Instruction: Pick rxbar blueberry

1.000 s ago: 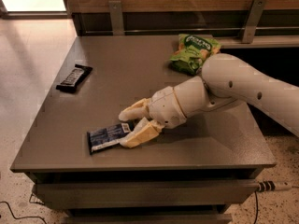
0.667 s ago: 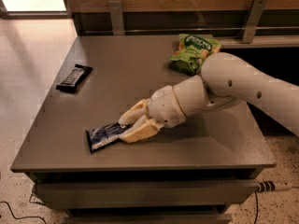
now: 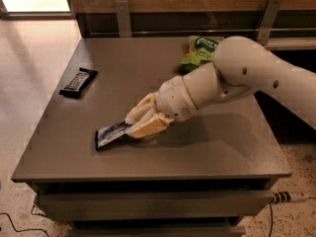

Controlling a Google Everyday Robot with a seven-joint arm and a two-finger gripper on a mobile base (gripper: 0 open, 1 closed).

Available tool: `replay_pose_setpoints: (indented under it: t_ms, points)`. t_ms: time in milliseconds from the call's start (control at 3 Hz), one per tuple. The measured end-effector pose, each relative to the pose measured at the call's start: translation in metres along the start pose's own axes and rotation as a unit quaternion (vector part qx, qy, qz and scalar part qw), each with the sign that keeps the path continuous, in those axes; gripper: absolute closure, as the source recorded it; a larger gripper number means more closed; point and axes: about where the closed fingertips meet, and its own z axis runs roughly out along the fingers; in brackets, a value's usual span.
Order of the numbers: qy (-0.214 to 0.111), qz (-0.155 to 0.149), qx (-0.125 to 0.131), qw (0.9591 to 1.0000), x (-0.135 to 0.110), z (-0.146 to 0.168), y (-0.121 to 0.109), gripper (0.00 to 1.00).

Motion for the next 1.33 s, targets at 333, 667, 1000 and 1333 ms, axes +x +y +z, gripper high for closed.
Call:
replay_pose_setpoints:
  t_ms: [333, 667, 1000, 1333]
  points:
    - [-0.007, -0.027, -0.009, 0.9996, -0.036, -0.031, -0.02, 1.0]
    - [-0.014, -0.042, -0.011, 0.999, -0.052, -0.046, -0.028, 1.0]
    - [-0.029, -0.061, -0.003, 0.9977, -0.065, -0.063, -0.031, 1.0]
    - [-0.039, -0.081, 0.012, 0.9959, -0.078, -0.082, -0.031, 1.0]
